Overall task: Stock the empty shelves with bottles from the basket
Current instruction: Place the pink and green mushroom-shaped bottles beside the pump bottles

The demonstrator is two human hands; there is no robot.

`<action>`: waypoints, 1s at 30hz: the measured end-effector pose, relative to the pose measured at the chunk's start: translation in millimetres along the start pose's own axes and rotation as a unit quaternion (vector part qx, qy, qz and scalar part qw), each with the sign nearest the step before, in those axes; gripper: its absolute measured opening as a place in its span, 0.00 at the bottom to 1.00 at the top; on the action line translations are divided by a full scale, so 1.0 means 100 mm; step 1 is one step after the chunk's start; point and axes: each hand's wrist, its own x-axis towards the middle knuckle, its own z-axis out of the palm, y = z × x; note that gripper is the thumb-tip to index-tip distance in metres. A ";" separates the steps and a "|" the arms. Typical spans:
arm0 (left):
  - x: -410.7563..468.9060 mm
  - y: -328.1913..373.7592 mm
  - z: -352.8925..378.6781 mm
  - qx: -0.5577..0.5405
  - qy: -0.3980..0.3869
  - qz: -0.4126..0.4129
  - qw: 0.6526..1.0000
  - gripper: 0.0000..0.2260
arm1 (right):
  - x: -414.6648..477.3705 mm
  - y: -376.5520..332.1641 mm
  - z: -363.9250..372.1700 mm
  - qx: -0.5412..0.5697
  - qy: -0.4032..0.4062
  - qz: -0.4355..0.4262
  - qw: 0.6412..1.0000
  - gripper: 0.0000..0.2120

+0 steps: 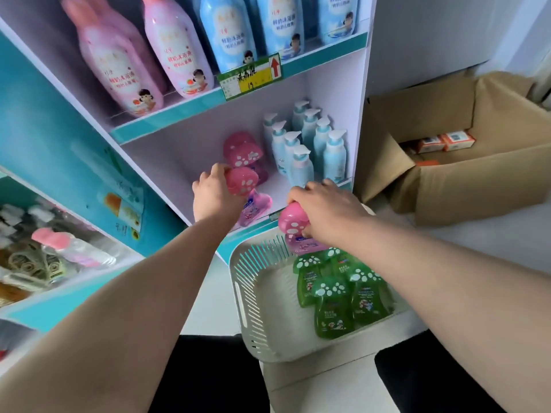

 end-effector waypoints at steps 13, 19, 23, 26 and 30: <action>0.84 -0.01 0.79 -0.033 -0.010 -0.010 0.999 0.27 | 0.54 0.40 0.31 0.061 -0.020 0.031 0.997 0.24; 1.03 -0.04 0.92 -0.025 0.004 0.004 1.000 0.26 | 0.75 0.42 0.37 0.086 -0.024 0.046 0.995 0.25; 1.07 -0.07 0.98 -0.022 0.000 0.020 1.000 0.26 | 0.87 0.42 0.41 0.098 -0.027 0.034 0.994 0.25; 1.10 -0.08 1.03 -0.023 -0.006 0.035 0.999 0.27 | 0.91 0.41 0.43 0.109 -0.038 0.024 0.993 0.27; 1.12 -0.06 1.06 -0.021 -0.007 0.032 0.999 0.28 | 0.93 0.44 0.44 0.139 -0.043 0.029 0.989 0.29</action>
